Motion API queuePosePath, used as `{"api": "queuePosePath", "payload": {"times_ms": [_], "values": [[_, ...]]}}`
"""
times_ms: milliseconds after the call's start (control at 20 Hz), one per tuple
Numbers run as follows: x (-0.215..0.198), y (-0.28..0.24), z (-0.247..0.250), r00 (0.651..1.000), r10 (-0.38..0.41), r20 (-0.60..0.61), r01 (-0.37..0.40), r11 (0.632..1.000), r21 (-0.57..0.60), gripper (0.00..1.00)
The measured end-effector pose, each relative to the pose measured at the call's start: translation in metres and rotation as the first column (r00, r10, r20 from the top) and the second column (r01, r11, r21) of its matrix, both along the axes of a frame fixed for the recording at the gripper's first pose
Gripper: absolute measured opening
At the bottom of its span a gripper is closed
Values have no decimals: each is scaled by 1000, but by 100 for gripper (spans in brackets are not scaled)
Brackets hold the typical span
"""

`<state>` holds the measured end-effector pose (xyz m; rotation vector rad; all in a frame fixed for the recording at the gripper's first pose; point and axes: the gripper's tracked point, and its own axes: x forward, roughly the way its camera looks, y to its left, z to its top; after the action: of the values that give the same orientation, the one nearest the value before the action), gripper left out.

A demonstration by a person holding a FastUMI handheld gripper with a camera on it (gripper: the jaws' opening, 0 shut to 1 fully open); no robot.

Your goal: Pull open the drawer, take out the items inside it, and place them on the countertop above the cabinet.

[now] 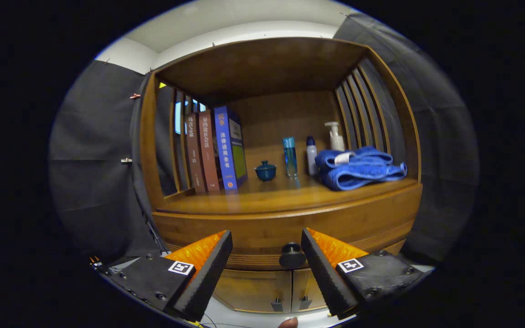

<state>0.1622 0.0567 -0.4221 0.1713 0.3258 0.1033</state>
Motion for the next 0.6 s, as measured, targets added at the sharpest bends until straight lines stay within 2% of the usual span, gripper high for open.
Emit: {"api": "queuePosePath", "payload": {"times_ms": [250, 550, 600], "values": [[10, -16, -49, 995, -20, -93, 14, 998, -64, 95], [21, -22, -64, 993, -41, -108, 29, 994, -107, 43], [20, -24, -61, 993, -51, -105, 37, 991, -130, 43]]}}
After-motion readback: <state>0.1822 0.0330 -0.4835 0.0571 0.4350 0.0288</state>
